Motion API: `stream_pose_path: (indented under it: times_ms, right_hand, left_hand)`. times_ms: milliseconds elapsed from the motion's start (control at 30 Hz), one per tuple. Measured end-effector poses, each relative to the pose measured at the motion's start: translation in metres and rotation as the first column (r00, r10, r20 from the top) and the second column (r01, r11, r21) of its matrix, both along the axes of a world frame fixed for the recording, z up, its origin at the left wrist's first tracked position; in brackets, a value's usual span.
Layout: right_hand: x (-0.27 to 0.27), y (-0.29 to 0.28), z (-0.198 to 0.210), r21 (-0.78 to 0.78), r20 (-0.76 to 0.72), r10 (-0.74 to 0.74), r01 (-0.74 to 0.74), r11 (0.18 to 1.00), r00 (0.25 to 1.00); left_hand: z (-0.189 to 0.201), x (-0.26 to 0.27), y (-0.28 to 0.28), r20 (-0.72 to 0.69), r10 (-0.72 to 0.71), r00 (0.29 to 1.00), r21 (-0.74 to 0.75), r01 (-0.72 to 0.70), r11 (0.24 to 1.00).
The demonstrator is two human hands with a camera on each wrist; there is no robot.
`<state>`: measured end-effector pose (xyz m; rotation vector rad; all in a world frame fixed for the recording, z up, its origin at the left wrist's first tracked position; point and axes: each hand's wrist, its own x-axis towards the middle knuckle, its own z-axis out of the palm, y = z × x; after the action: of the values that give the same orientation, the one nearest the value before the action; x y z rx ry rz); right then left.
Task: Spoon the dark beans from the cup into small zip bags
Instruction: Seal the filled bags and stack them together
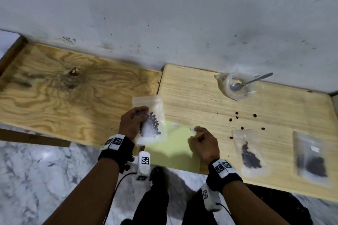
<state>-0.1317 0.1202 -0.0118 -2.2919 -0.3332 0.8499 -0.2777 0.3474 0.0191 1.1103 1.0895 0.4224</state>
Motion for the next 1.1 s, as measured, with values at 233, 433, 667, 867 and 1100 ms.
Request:
stream_pose_path:
  times_ms: [233, 433, 667, 867, 1100]
  right_hand:
    - [0.012, 0.003, 0.003, -0.053, 0.005, -0.048, 0.048, 0.997, 0.999]
    - [0.009, 0.011, 0.005, -0.167, 0.12, -0.049, 0.069, 0.984, 0.992]
    - [0.012, 0.016, 0.003, -0.144, 0.098, -0.051, 0.065, 0.988, 0.994]
    - [0.016, 0.025, 0.02, 0.266, -0.063, -0.208, 0.217, 0.939, 0.976]
    - [0.008, 0.047, 0.061, 0.391, 0.014, -0.024, 0.017, 0.92, 1.0]
  left_hand:
    - [-0.007, 0.012, -0.01, 0.002, -0.019, 1.0, -0.009, 0.019, 1.0]
    - [-0.007, 0.021, -0.02, -0.02, -0.056, 0.998, -0.029, 0.056, 0.998]
    - [-0.003, 0.022, -0.033, -0.05, -0.074, 0.996, -0.001, 0.074, 0.997]
    - [0.004, 0.029, -0.044, -0.044, -0.094, 0.995, 0.138, 0.099, 0.985]
    - [0.031, 0.049, -0.064, -0.07, -0.273, 0.96, 0.225, 0.281, 0.933]
